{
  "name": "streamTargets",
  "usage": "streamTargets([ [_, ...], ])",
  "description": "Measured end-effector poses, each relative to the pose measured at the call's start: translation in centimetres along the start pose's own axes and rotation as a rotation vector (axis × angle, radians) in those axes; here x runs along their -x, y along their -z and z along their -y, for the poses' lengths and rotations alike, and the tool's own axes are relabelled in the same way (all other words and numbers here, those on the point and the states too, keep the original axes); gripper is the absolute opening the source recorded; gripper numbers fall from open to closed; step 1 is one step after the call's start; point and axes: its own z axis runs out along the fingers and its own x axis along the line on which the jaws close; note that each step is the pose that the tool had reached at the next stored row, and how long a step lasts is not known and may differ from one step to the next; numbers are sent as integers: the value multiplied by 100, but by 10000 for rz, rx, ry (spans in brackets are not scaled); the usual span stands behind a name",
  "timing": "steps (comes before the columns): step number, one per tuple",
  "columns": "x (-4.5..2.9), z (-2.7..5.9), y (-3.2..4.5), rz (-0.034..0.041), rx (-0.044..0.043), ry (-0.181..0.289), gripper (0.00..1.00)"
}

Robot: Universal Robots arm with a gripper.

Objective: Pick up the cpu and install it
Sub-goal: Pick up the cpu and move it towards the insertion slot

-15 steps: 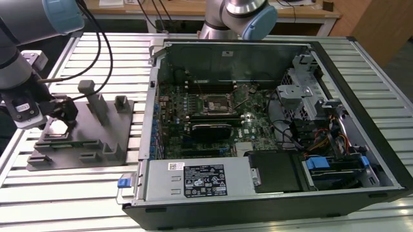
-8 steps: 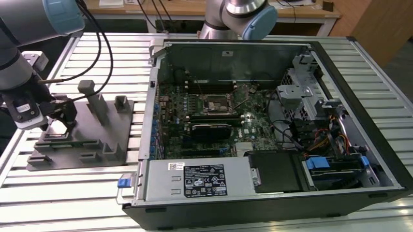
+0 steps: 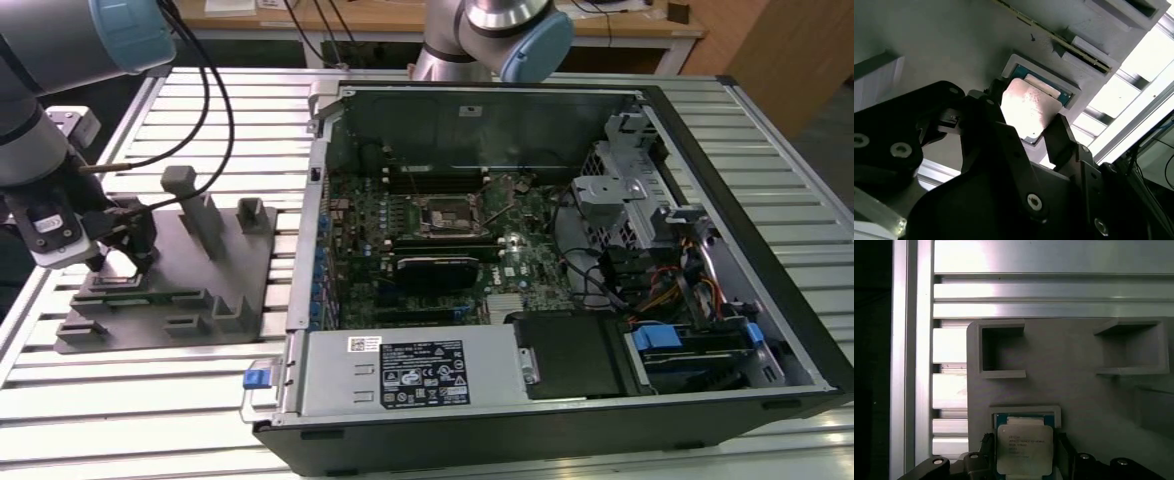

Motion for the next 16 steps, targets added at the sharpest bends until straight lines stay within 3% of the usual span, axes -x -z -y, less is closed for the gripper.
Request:
streamTargets([
  [4, 4, 1, 1, -2, -1, 1, 54],
  [13, 5, 1, 4, -1, 1, 1, 54],
  [15, 5, 1, 7, -1, 0, 3, 55],
  [16, 5, 1, 16, -4, -2, 7, 61],
])
